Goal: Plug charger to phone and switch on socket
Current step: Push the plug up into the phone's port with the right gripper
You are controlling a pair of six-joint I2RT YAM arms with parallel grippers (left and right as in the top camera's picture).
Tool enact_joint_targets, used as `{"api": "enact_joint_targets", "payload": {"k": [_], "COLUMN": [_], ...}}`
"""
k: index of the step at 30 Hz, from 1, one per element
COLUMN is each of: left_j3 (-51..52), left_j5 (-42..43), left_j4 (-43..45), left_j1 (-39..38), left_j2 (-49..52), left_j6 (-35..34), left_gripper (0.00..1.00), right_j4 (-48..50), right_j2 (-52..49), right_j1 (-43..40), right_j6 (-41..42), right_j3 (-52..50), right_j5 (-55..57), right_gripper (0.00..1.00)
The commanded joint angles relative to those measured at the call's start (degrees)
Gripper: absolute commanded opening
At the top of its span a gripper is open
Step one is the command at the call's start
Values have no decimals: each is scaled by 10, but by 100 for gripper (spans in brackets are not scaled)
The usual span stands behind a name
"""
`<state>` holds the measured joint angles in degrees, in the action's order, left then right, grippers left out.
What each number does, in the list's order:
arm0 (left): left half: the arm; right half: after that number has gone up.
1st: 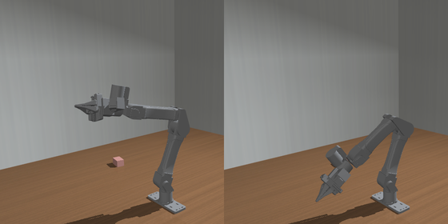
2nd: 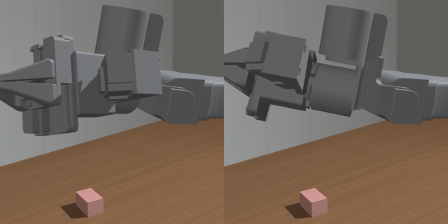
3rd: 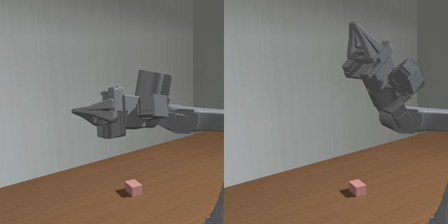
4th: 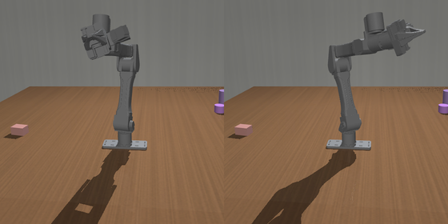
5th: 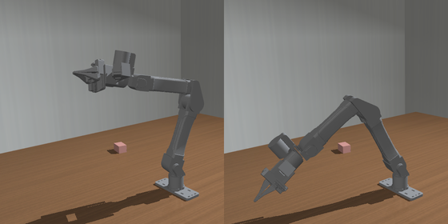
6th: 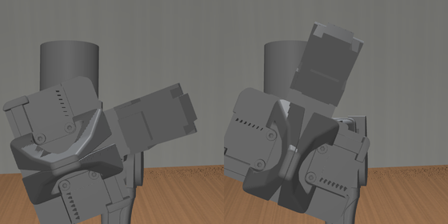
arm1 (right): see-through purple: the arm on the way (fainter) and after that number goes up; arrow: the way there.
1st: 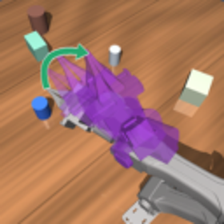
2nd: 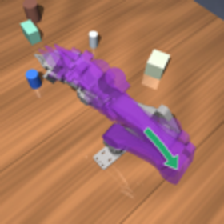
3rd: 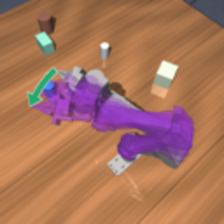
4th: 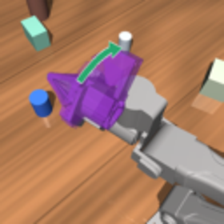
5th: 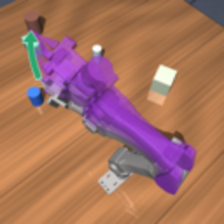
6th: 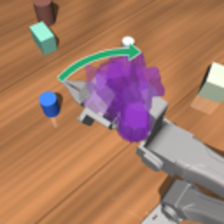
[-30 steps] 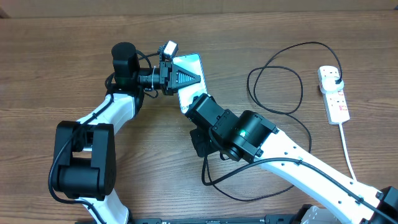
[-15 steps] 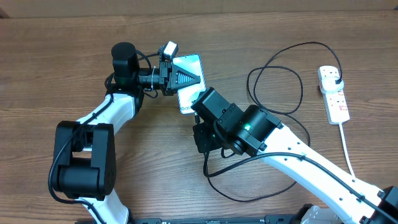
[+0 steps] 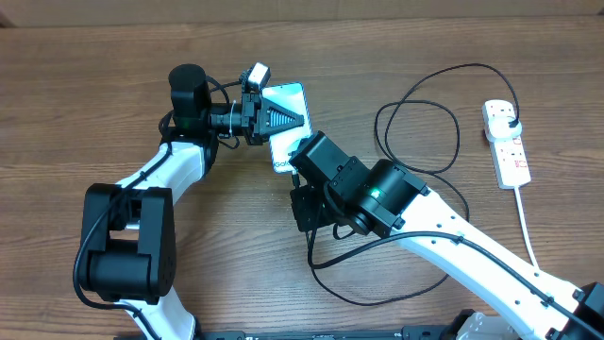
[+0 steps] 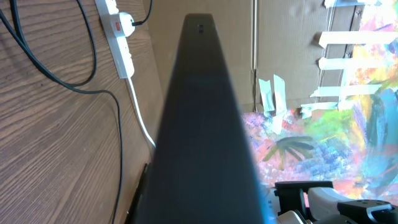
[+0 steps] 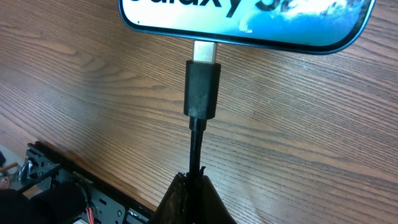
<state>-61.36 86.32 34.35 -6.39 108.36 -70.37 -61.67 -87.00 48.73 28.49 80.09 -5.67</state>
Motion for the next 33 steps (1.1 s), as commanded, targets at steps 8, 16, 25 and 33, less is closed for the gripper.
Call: {"api": "enact_joint_targets", "payload": {"k": [8, 16, 25, 33], "left_j3": [-15, -15, -15, -15], "left_j5": [8, 9, 19, 19], "left_j4": [4, 4, 5, 4], "left_j1": [-3, -3, -3, -3], "left_j2": [0, 0, 0, 0], "left_j6": [11, 10, 10, 10], "left_gripper": [4, 4, 4, 4], "right_j4": [-8, -3, 2, 16], "right_j2": [-1, -1, -1, -1], "right_j1": [-4, -4, -4, -4], "right_j6": [3, 3, 3, -1], "right_j3": [14, 14, 14, 14], "right_j5": [6, 13, 26, 28], "right_gripper": [4, 4, 4, 4]}}
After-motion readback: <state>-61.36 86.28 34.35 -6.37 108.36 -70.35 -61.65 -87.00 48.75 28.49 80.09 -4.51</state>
